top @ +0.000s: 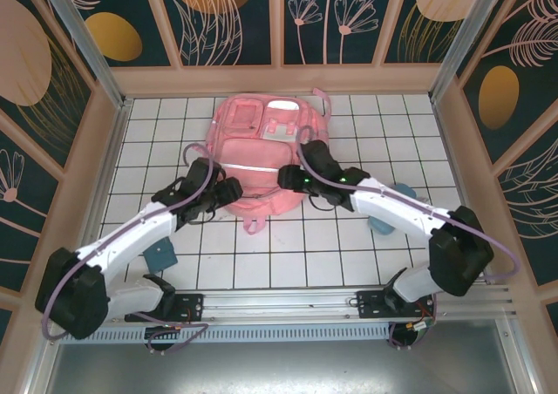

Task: Pack books, pencil case, and school supplies into a backpack

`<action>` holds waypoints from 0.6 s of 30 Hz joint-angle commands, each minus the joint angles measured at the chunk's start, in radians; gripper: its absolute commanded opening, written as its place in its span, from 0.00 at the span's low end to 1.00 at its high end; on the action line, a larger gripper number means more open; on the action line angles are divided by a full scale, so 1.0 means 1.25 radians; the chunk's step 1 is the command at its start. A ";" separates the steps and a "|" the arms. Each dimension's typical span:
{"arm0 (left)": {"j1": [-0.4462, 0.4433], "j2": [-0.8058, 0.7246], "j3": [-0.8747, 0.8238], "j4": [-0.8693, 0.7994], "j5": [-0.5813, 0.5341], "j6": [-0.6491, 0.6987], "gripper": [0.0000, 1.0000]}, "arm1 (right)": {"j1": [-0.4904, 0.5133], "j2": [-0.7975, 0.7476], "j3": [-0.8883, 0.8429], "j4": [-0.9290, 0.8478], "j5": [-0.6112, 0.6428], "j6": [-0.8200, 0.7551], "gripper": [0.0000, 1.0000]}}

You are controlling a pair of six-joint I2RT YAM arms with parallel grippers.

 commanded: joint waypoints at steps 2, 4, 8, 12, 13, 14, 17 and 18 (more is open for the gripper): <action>0.014 -0.046 -0.100 0.114 0.048 -0.164 0.58 | 0.060 0.100 0.135 -0.131 0.045 -0.177 0.49; 0.017 -0.059 -0.144 0.191 0.077 -0.218 0.58 | 0.073 0.146 0.186 -0.158 0.020 -0.218 0.48; 0.021 -0.074 -0.219 0.344 0.107 -0.326 0.58 | 0.079 0.220 0.263 -0.200 0.006 -0.237 0.45; 0.021 -0.094 -0.242 0.399 0.115 -0.386 0.58 | 0.079 0.238 0.239 -0.188 -0.034 -0.215 0.43; 0.020 -0.100 -0.242 0.400 0.115 -0.394 0.58 | 0.080 0.236 0.226 -0.179 -0.051 -0.209 0.43; 0.020 -0.107 -0.241 0.395 0.117 -0.401 0.57 | 0.079 0.236 0.213 -0.173 -0.064 -0.201 0.44; 0.020 -0.123 -0.237 0.385 0.125 -0.421 0.56 | 0.077 0.239 0.186 -0.160 -0.097 -0.187 0.45; 0.020 -0.125 -0.242 0.391 0.130 -0.434 0.55 | 0.076 0.239 0.178 -0.156 -0.108 -0.182 0.45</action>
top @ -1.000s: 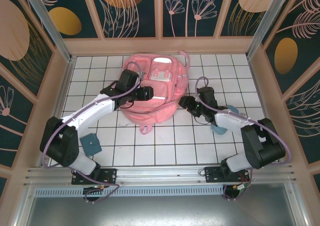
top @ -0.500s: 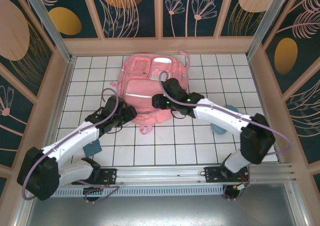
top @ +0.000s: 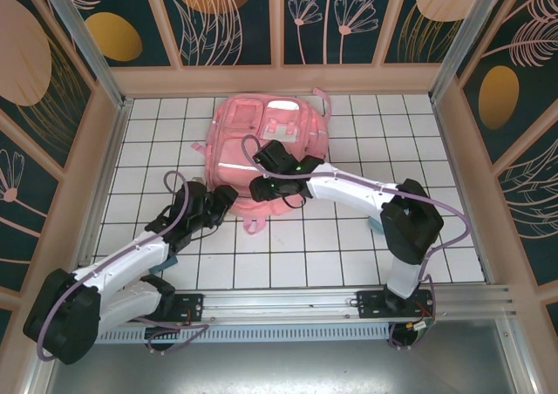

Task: Pack books, pencil case, and school supplies into a backpack

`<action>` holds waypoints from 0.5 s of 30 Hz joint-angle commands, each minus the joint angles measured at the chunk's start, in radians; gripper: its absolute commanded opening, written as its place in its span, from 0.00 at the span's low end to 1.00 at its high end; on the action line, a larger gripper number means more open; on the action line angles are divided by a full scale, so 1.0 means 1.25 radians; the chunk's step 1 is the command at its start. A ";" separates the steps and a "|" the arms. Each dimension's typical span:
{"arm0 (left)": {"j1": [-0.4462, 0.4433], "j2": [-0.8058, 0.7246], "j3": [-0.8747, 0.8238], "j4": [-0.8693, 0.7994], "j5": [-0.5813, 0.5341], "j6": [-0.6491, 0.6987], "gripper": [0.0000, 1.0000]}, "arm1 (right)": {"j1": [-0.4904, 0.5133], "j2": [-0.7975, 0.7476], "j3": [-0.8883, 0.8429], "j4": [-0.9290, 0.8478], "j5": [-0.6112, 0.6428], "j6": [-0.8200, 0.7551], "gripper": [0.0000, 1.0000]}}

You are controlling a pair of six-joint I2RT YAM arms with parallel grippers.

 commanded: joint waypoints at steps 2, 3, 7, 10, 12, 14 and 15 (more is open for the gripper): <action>0.003 -0.015 -0.039 0.115 0.043 -0.113 0.52 | -0.006 -0.001 -0.048 0.011 -0.075 0.019 0.45; 0.004 -0.010 -0.051 0.142 0.052 -0.138 0.51 | -0.009 -0.002 -0.058 0.018 -0.084 0.022 0.45; 0.002 0.028 -0.060 0.202 0.085 -0.164 0.53 | -0.015 -0.006 -0.078 0.031 -0.096 0.030 0.45; 0.000 0.052 -0.055 0.207 0.088 -0.167 0.53 | -0.016 -0.019 -0.077 0.038 -0.094 0.030 0.45; -0.001 0.072 -0.062 0.223 0.093 -0.175 0.54 | -0.017 -0.037 -0.070 0.039 -0.090 0.028 0.45; -0.004 0.096 -0.066 0.239 0.100 -0.184 0.53 | -0.017 -0.053 -0.061 0.036 -0.078 0.028 0.45; -0.005 0.105 -0.067 0.245 0.099 -0.188 0.53 | -0.017 -0.057 -0.059 0.035 -0.072 0.028 0.45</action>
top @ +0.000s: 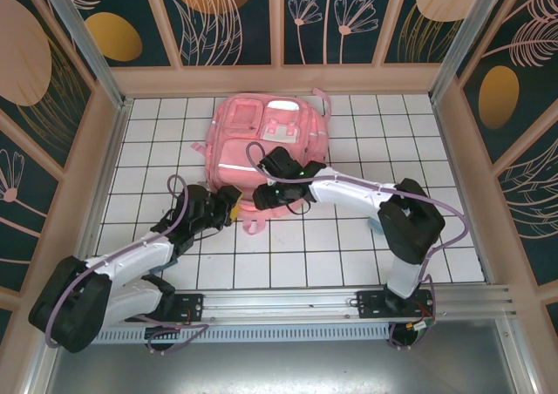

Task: Pack books, pencil case, and school supplies into a backpack

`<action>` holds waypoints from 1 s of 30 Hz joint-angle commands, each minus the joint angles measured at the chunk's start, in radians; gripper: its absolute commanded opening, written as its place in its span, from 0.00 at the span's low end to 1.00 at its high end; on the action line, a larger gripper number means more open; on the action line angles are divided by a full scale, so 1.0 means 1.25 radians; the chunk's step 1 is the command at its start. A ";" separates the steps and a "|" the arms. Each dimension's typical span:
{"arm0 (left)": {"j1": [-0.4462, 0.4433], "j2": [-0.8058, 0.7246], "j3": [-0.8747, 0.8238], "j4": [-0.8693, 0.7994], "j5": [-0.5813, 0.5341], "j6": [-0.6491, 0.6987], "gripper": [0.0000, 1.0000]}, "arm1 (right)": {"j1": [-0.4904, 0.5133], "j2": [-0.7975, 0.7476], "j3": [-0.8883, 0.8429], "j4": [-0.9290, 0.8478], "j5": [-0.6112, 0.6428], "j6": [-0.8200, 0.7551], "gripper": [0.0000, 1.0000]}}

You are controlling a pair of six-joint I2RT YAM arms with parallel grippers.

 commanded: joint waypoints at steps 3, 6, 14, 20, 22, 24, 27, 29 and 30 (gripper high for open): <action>-0.006 0.051 -0.014 0.078 0.021 -0.042 0.52 | -0.002 -0.055 0.010 -0.001 0.012 0.009 0.45; -0.005 0.082 -0.013 0.099 0.021 -0.053 0.50 | -0.001 -0.055 0.011 0.003 0.012 0.010 0.44; -0.006 0.160 -0.002 0.122 0.016 -0.069 0.35 | 0.000 -0.053 0.018 0.013 0.018 0.013 0.42; -0.005 0.193 -0.002 0.115 0.013 -0.050 0.21 | -0.001 -0.016 0.047 -0.009 0.024 -0.008 0.42; -0.006 0.202 0.001 0.116 0.014 -0.033 0.15 | -0.001 0.010 0.069 -0.027 0.023 -0.017 0.42; -0.006 0.206 0.003 0.116 0.013 -0.016 0.11 | 0.001 0.032 0.091 -0.042 0.023 -0.023 0.42; -0.005 0.198 -0.002 0.118 0.004 -0.002 0.10 | 0.004 0.061 0.116 -0.065 0.029 -0.030 0.41; -0.005 0.194 0.001 0.118 0.003 0.008 0.09 | 0.008 0.075 0.127 -0.077 0.031 -0.035 0.41; -0.005 0.192 0.001 0.121 0.004 0.012 0.09 | 0.011 0.083 0.134 -0.084 0.034 -0.037 0.40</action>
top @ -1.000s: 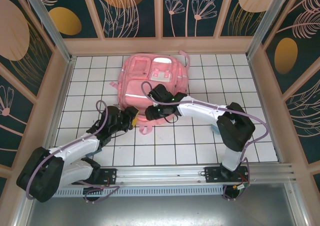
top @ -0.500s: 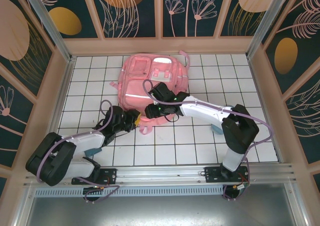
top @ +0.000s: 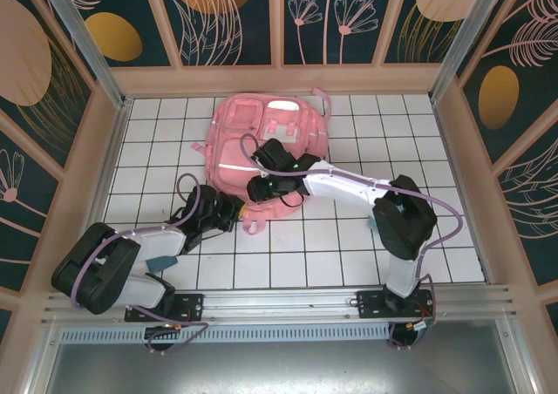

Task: Pack books, pencil case, and school supplies into a backpack

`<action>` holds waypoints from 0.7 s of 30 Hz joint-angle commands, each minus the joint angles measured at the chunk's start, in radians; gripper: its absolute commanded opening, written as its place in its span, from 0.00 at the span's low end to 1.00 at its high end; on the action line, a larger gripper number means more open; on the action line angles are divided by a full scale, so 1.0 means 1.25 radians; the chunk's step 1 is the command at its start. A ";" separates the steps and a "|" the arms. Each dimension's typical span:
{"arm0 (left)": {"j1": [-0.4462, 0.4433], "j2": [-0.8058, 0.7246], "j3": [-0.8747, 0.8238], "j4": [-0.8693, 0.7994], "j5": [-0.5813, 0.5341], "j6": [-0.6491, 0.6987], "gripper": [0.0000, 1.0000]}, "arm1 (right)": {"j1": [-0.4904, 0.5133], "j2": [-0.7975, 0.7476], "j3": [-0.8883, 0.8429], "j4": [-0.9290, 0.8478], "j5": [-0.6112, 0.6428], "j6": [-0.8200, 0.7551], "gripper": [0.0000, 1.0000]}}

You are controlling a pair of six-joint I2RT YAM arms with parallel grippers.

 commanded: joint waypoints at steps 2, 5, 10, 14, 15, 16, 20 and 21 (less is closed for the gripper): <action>-0.005 0.001 0.005 -0.008 -0.009 0.038 0.08 | 0.015 0.034 0.041 -0.064 0.022 -0.021 0.40; -0.005 -0.003 0.008 -0.005 -0.007 0.049 0.07 | 0.026 0.053 0.054 -0.084 0.035 -0.029 0.40; -0.004 -0.009 0.009 -0.003 -0.001 0.061 0.04 | 0.038 0.097 0.089 -0.128 0.062 -0.044 0.36; -0.005 -0.016 0.010 -0.004 -0.002 0.067 0.02 | 0.043 0.119 0.113 -0.158 0.081 -0.052 0.30; -0.005 -0.018 0.011 -0.004 -0.004 0.069 0.02 | 0.045 0.119 0.116 -0.160 0.079 -0.052 0.25; -0.005 -0.017 0.012 -0.005 -0.004 0.070 0.01 | 0.046 0.117 0.116 -0.158 0.076 -0.051 0.21; -0.005 -0.016 0.013 -0.006 -0.005 0.076 0.00 | 0.052 0.089 0.102 -0.122 0.037 -0.054 0.12; -0.005 -0.015 0.013 -0.007 -0.004 0.077 0.00 | 0.053 0.080 0.098 -0.112 0.034 -0.054 0.10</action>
